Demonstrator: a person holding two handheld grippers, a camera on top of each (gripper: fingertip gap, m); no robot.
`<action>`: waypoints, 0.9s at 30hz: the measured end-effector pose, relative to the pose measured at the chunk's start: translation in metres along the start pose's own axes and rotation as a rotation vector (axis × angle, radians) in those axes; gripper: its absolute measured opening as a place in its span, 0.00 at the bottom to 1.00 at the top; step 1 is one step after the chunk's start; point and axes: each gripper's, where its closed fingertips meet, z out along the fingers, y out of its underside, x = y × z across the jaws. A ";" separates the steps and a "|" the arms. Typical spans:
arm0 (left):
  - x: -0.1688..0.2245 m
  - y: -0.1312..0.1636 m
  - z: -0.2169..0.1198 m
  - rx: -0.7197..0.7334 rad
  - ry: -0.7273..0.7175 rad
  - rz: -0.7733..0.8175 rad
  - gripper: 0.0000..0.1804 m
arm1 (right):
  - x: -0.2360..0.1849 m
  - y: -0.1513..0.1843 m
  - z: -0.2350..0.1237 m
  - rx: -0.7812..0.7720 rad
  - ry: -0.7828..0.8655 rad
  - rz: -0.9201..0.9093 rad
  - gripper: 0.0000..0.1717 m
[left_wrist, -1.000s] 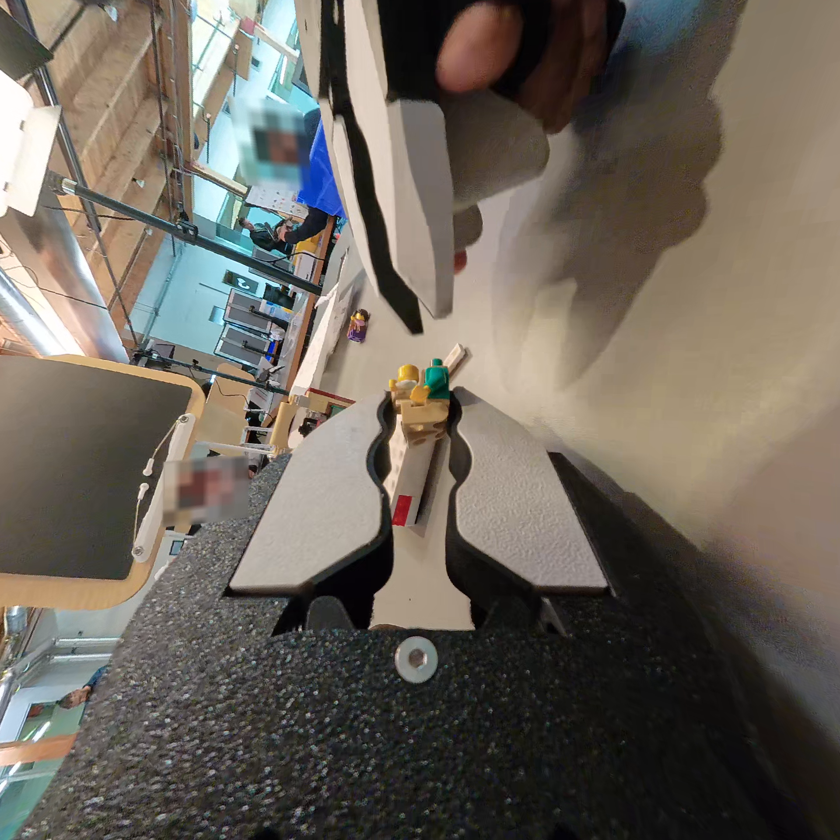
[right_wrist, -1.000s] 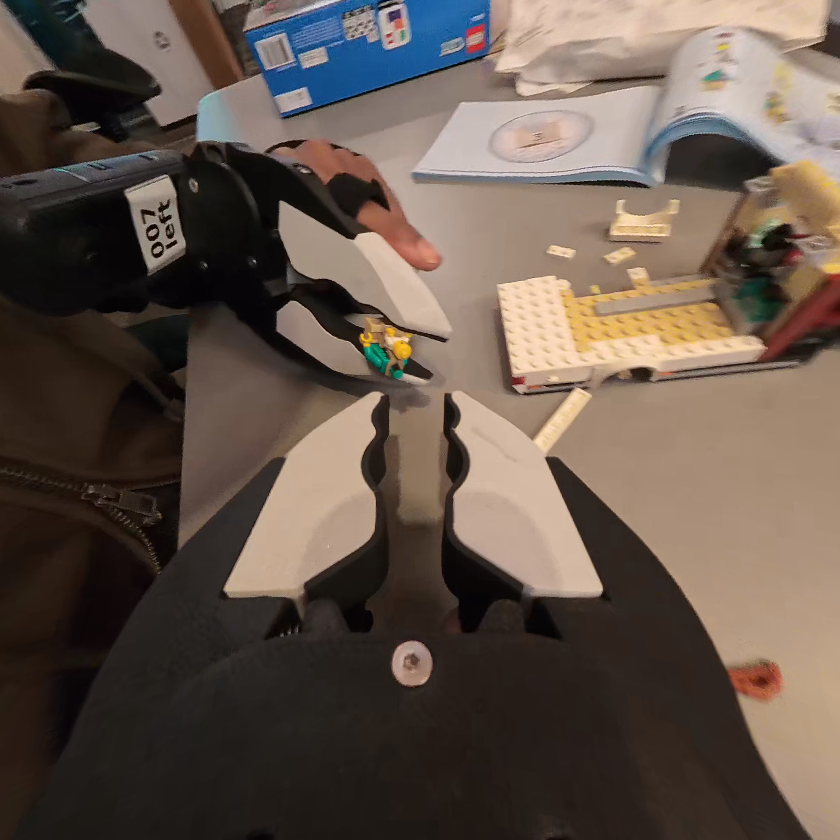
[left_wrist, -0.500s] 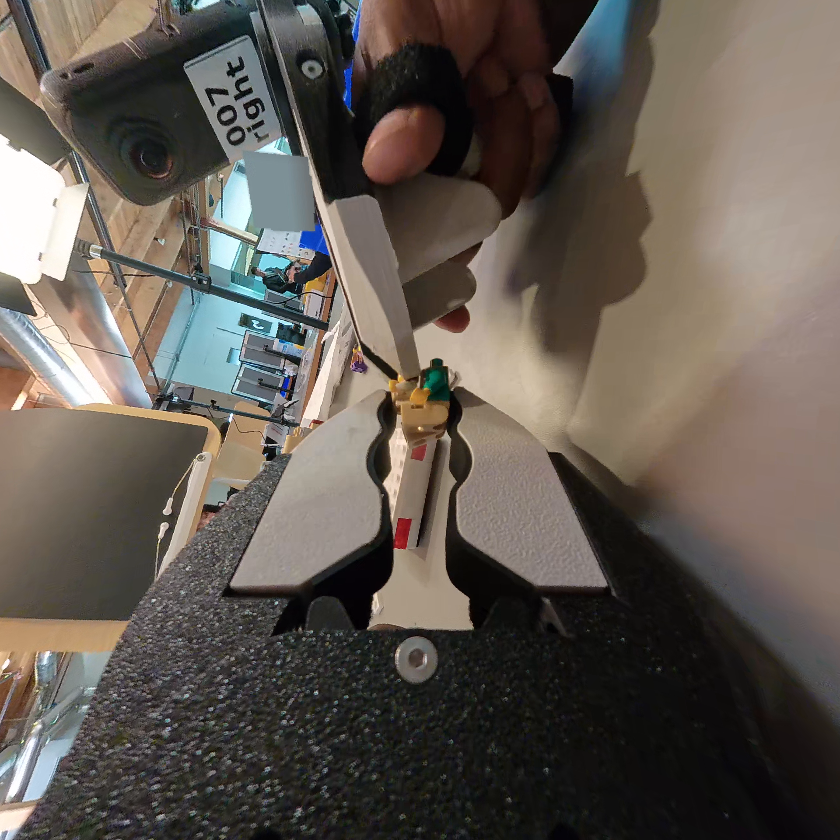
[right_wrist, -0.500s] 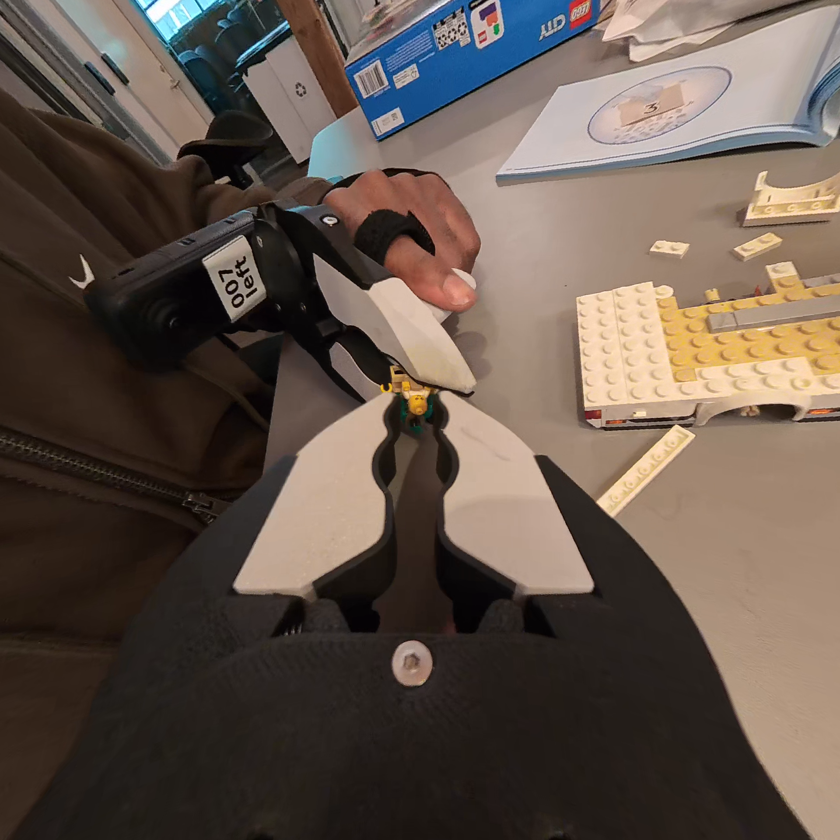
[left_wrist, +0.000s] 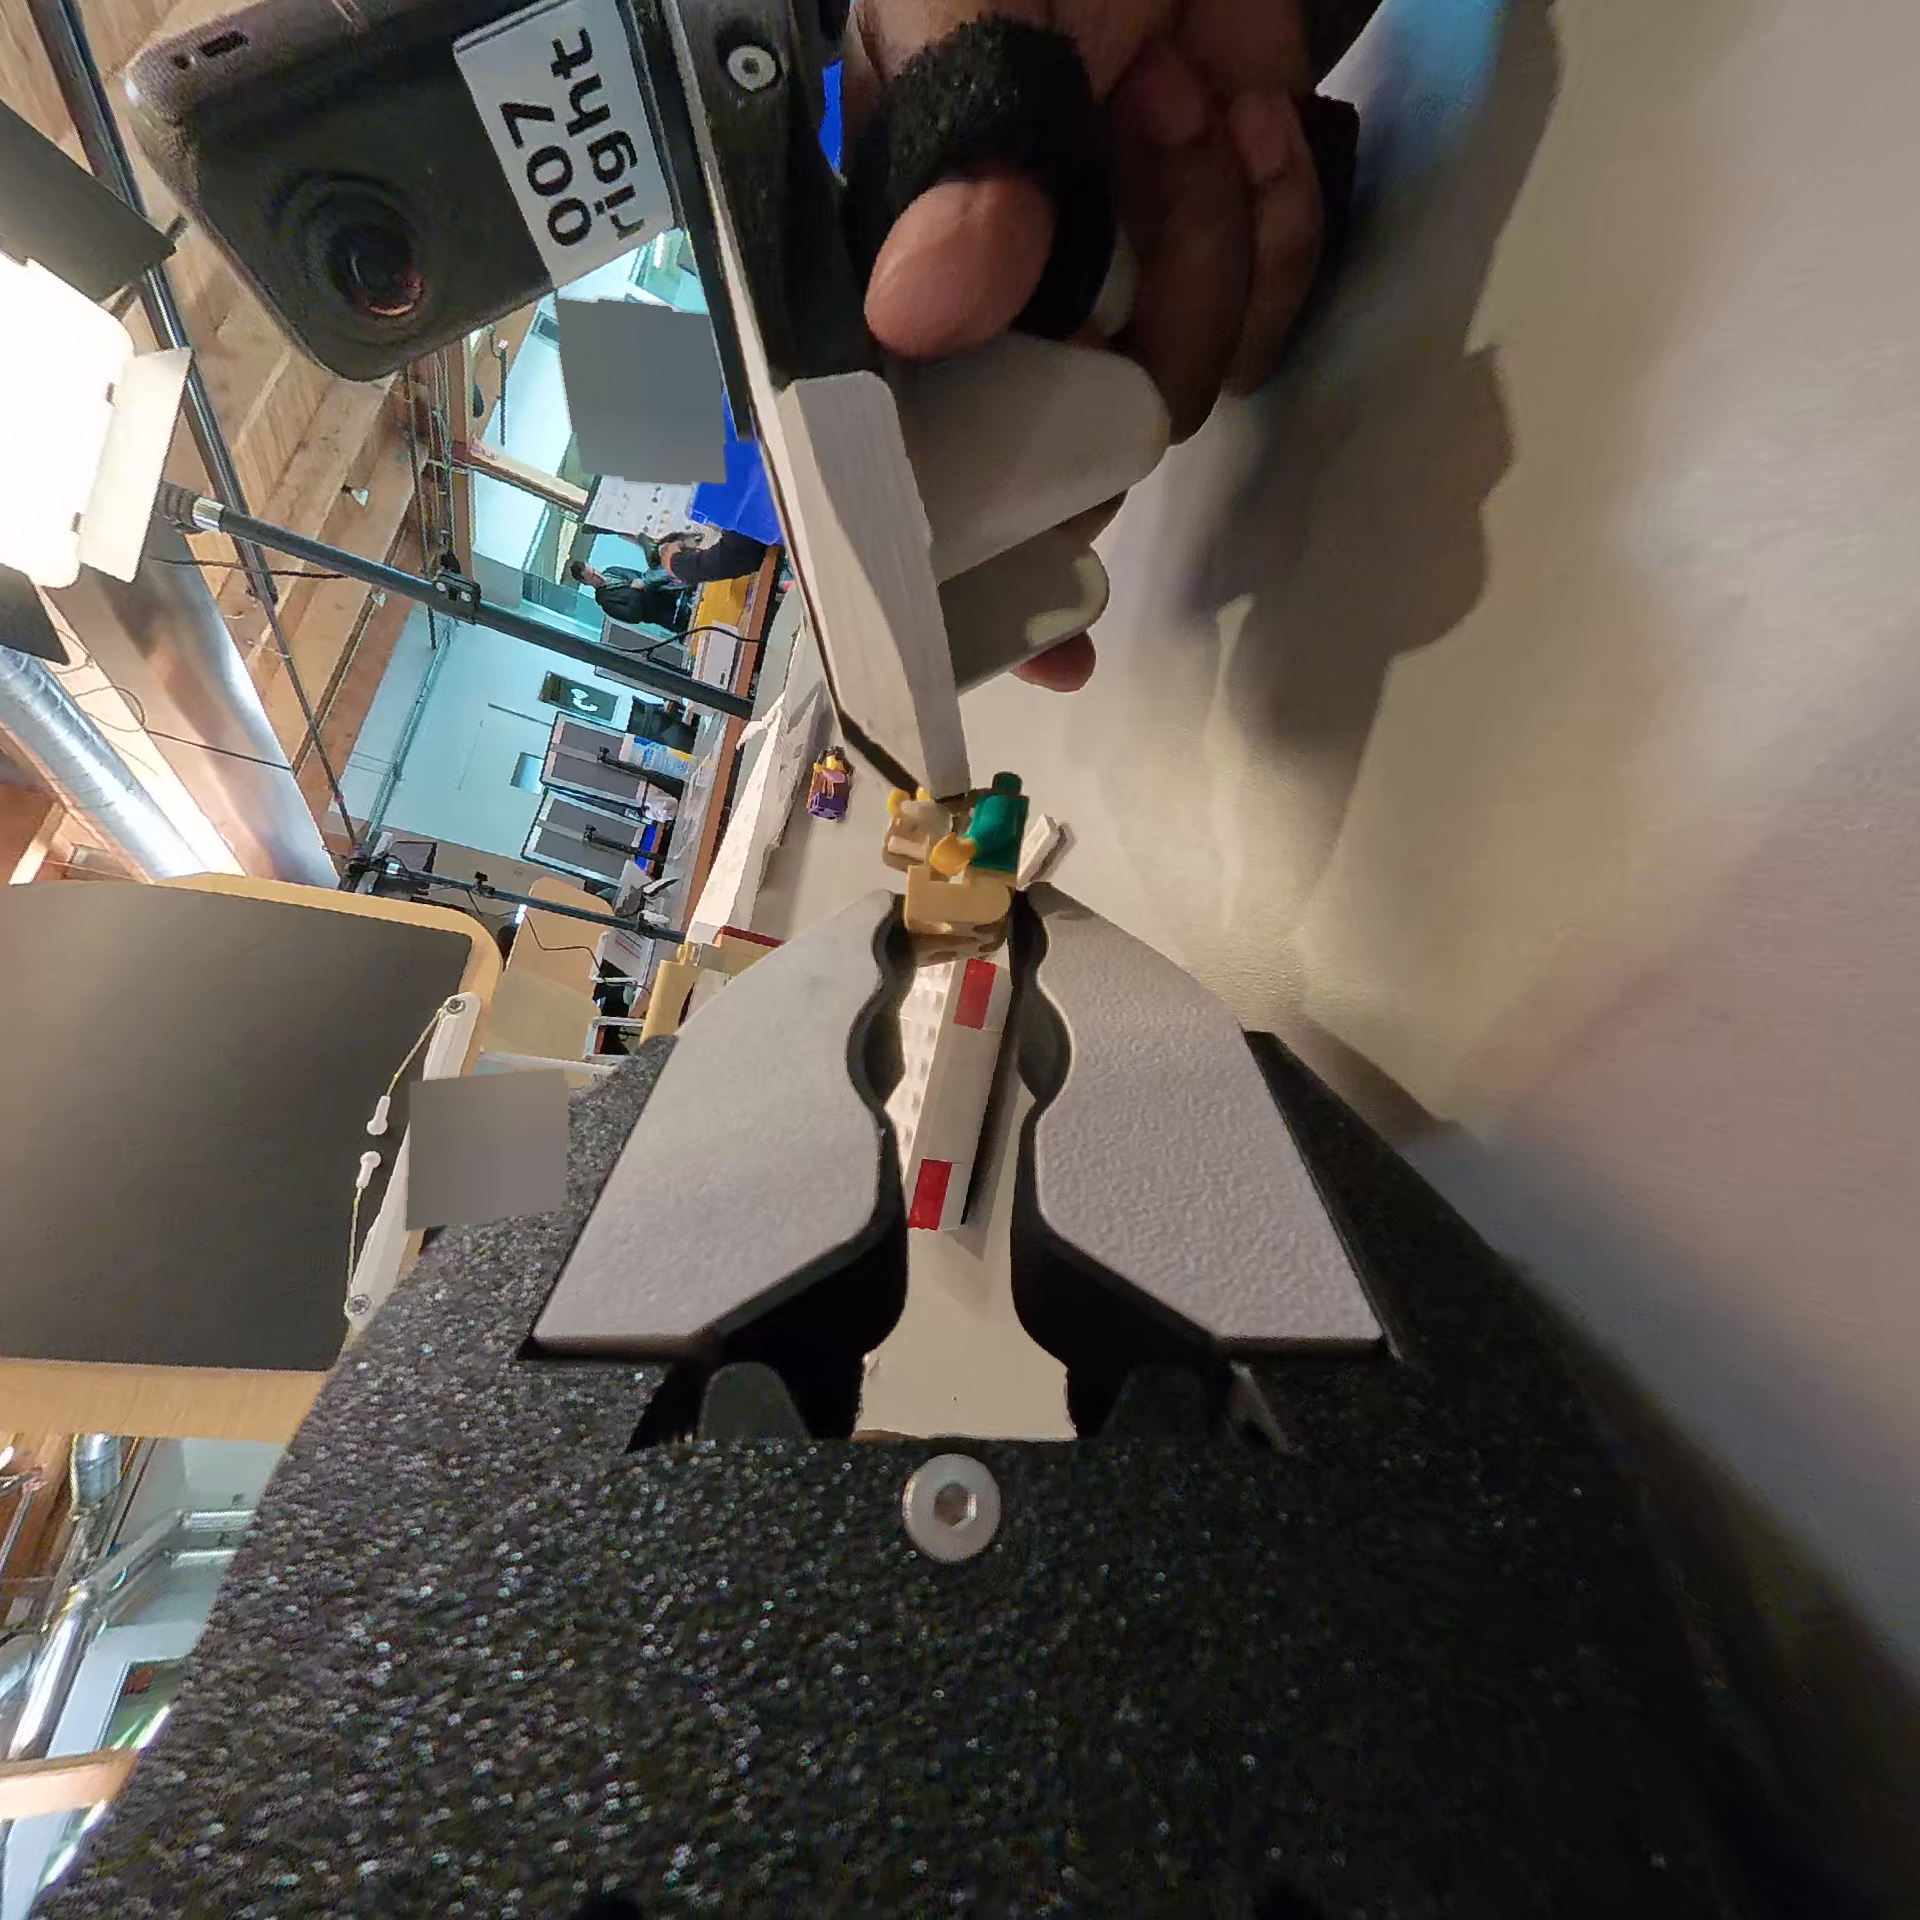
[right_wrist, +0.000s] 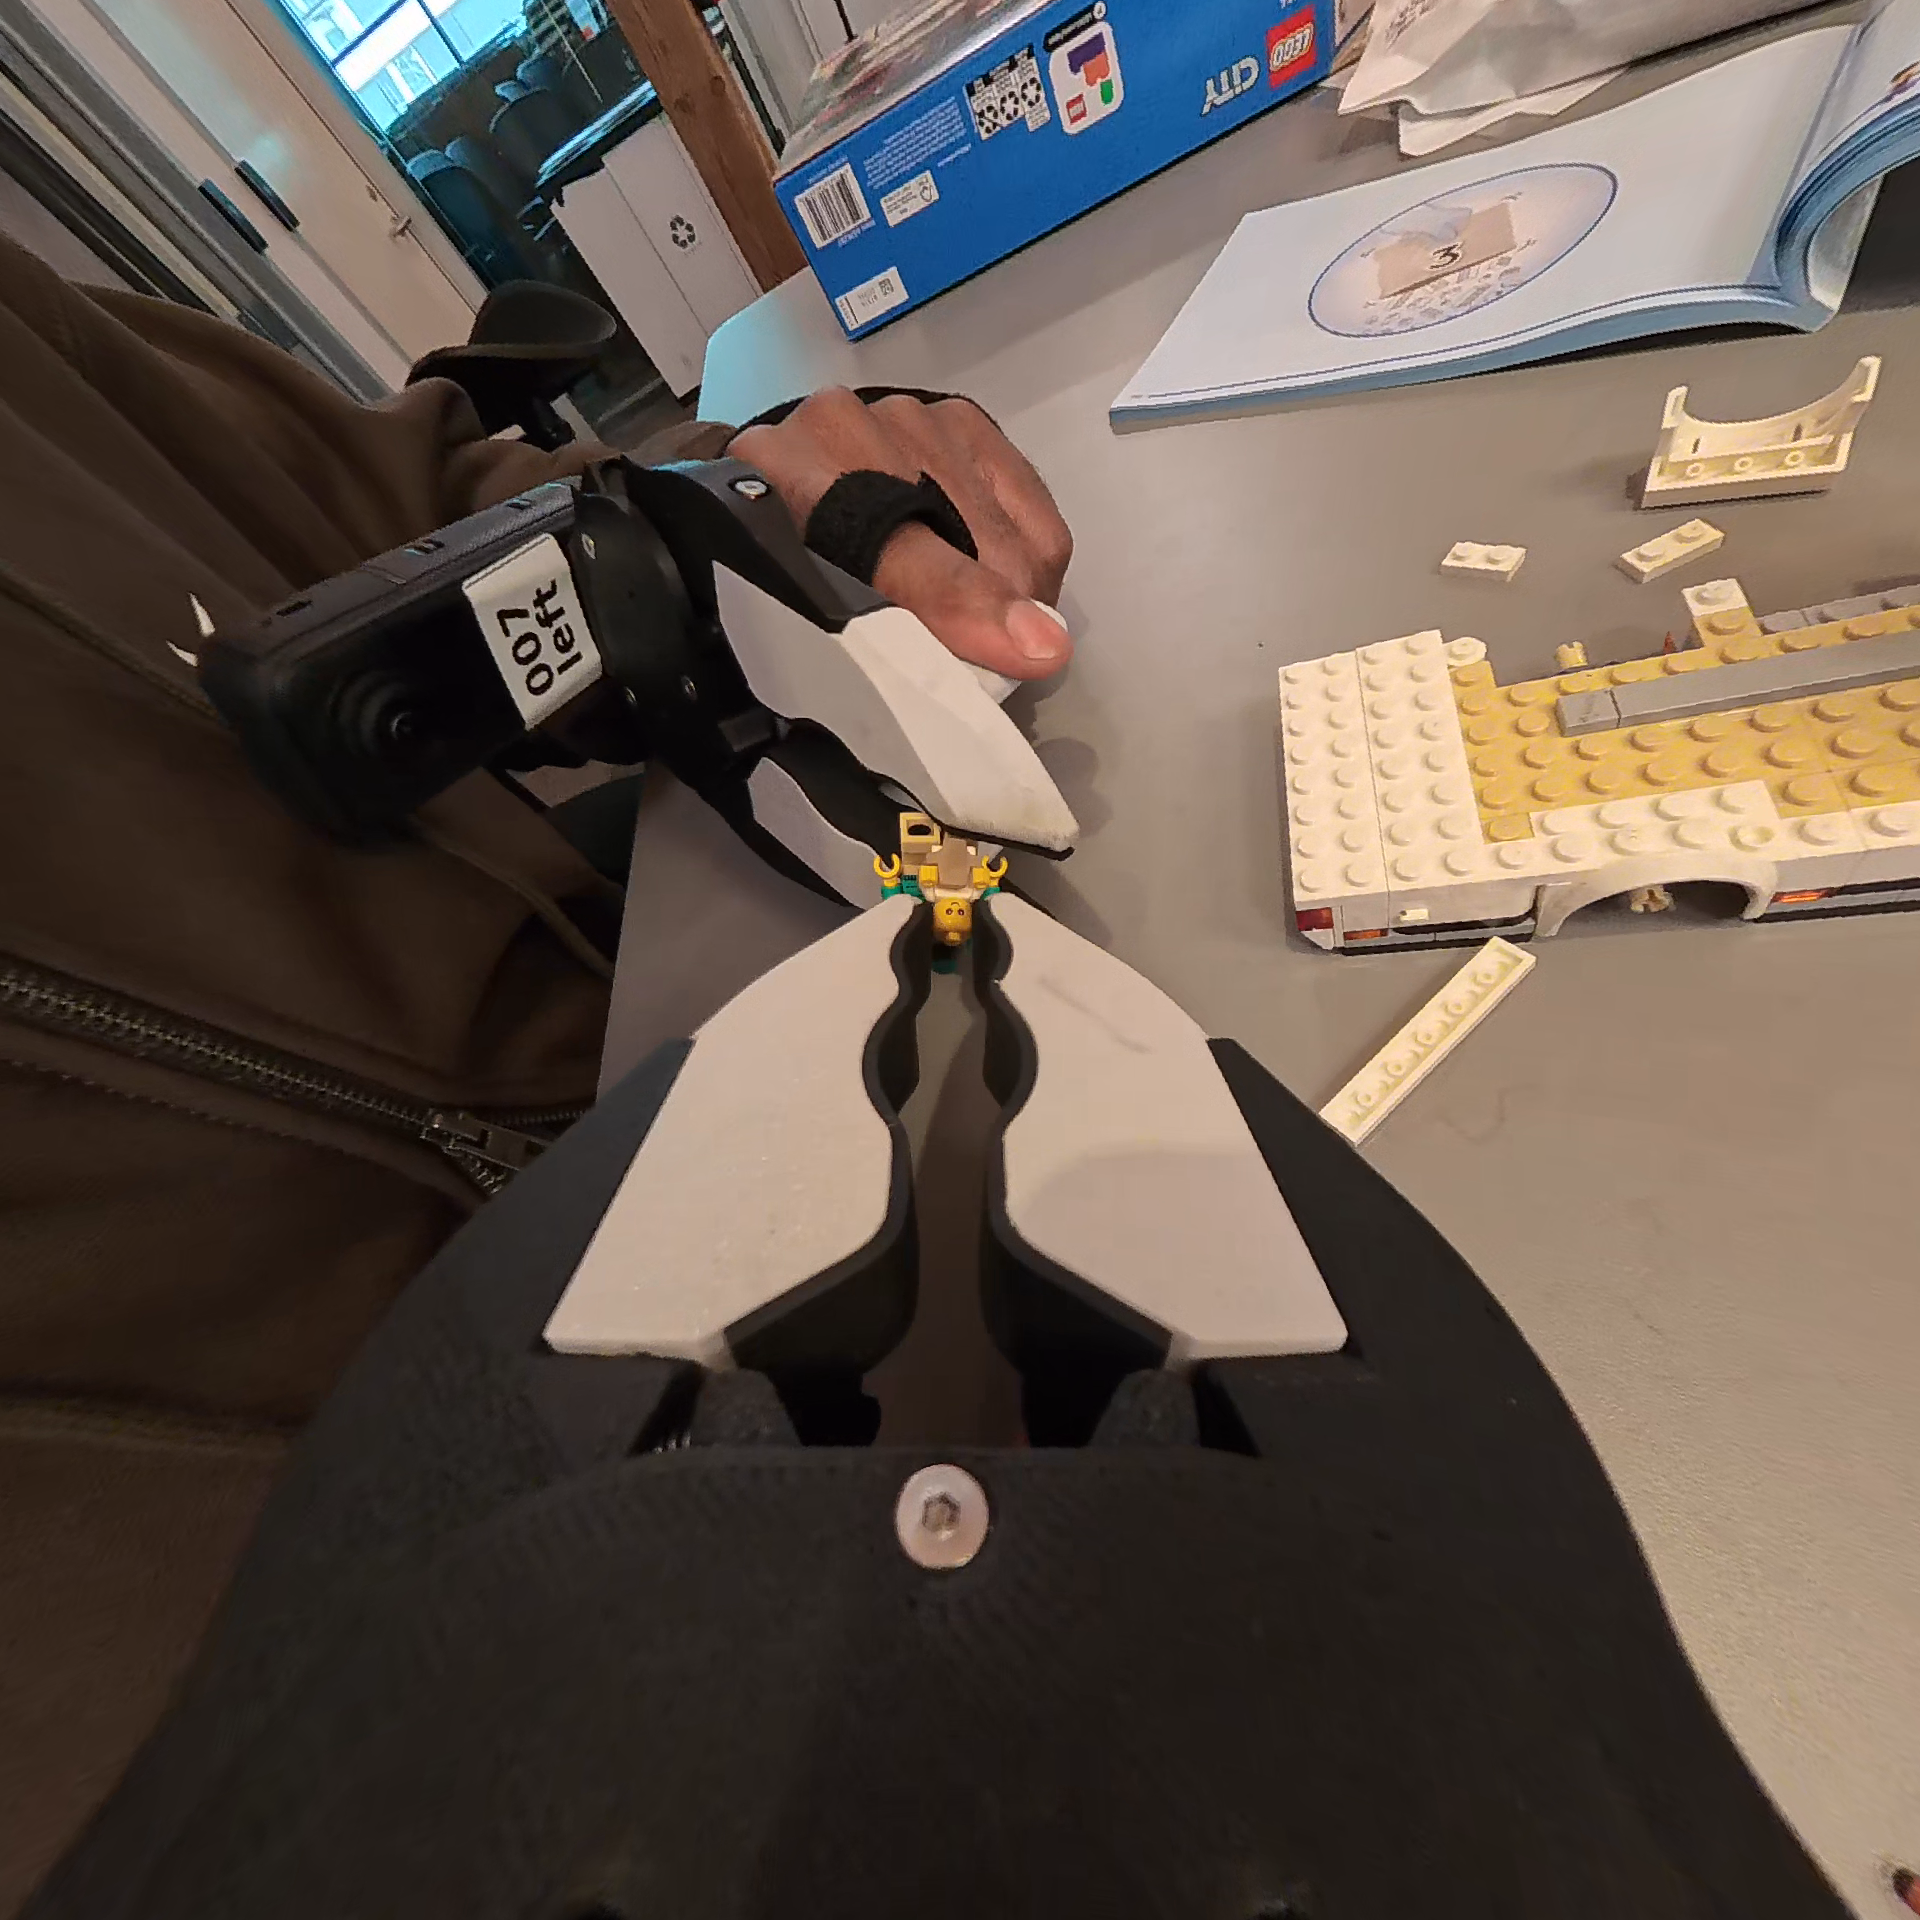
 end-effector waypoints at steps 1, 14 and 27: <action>0.000 0.000 0.000 0.000 0.000 0.000 0.10 | 0.000 0.000 0.000 0.000 -0.001 0.000 0.04; 0.006 -0.006 0.000 0.020 0.067 -0.031 0.09 | -0.003 0.006 -0.004 -0.048 -0.028 -0.022 0.04; 0.000 -0.006 -0.001 0.024 0.037 -0.042 0.09 | -0.006 0.011 0.004 -0.074 -0.053 0.004 0.12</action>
